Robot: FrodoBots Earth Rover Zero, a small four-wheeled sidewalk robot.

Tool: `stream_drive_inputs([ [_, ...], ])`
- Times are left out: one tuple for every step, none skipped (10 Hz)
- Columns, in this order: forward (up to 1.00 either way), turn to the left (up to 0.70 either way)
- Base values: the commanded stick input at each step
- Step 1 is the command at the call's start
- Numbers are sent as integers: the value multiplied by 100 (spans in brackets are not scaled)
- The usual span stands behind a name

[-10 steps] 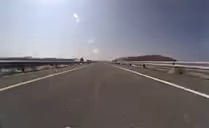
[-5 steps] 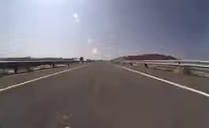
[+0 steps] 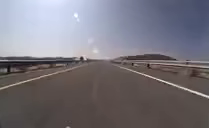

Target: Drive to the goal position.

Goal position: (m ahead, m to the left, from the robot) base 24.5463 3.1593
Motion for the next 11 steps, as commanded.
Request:
stream_drive_inputs([
  [100, 0],
  [100, 0],
  [100, 0],
  [100, 0],
  [100, 0],
  [100, 0],
  [100, 0],
  [100, 0],
  [100, 0],
  [100, 0],
  [100, 0],
])
